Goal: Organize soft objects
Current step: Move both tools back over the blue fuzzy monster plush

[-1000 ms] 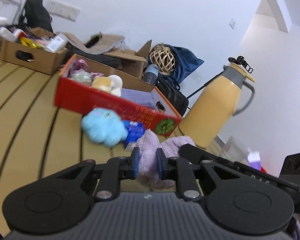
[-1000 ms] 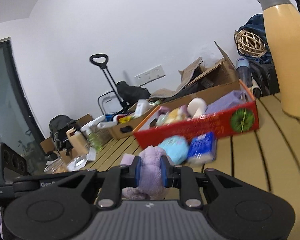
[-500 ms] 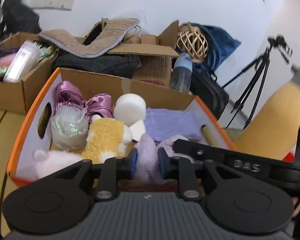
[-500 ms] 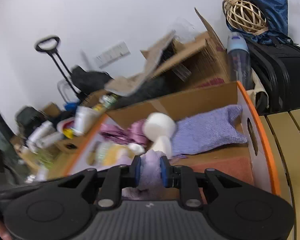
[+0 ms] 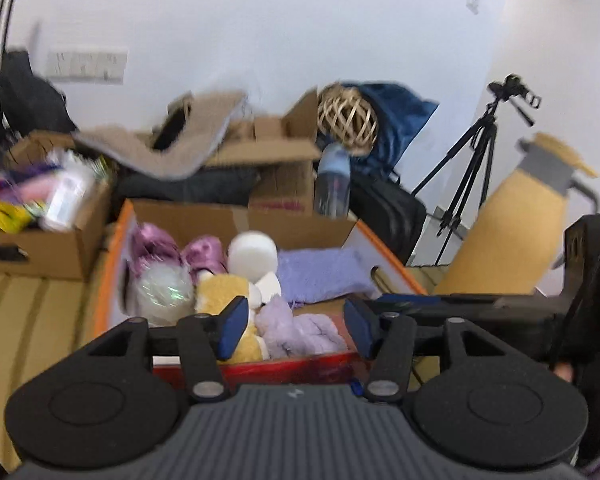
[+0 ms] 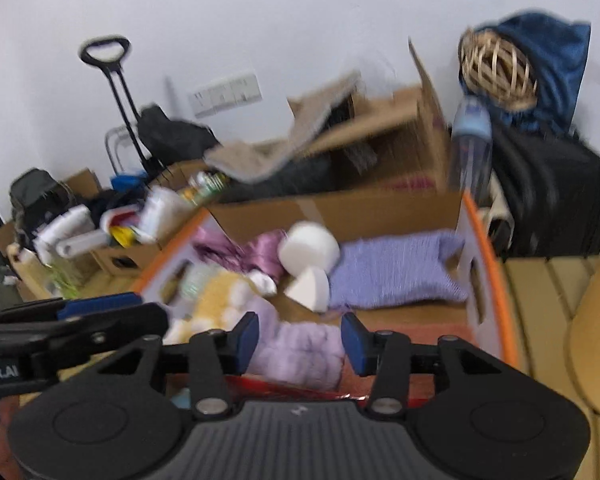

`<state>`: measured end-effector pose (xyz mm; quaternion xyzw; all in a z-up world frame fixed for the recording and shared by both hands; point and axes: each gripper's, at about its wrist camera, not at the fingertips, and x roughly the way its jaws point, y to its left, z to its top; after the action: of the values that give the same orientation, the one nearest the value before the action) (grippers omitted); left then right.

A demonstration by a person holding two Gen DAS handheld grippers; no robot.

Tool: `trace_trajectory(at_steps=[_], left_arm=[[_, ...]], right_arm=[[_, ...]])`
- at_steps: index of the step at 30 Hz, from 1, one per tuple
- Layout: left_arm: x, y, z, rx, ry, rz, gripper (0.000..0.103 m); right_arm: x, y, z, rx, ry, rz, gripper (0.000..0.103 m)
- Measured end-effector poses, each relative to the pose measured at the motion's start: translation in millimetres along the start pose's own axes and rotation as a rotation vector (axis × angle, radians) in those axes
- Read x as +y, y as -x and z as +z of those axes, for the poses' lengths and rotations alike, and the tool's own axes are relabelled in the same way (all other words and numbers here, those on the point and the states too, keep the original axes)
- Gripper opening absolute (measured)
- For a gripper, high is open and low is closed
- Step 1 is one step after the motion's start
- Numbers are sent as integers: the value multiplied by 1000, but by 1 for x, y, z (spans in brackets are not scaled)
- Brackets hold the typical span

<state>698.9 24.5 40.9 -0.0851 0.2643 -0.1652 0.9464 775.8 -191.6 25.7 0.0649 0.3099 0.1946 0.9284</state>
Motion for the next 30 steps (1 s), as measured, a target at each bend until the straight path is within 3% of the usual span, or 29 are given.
trace_trajectory(at_steps=[4,11,16,23,26,30], left_arm=[[-1,66,-10,-55,-22,25,59],[-10,155,-36,-118,-47,73,67],[-29,212,-102,-168,-154,85,79],[-45,268,-197,-155,-110,133,85],[-46,274,-214,-118,-81,108,86],[-46,269,-213,-118,-74,124,86]], right_arm=[[15,64,-2,-63,18,13,53],[44,154,-24,-142,49,6,57],[67,204,-88,-188,72,29,66],[91,260,-210,-184,38,-2,70],[90,270,-244,-144,-25,11,72],[99,268,-257,-107,6,-10,72]])
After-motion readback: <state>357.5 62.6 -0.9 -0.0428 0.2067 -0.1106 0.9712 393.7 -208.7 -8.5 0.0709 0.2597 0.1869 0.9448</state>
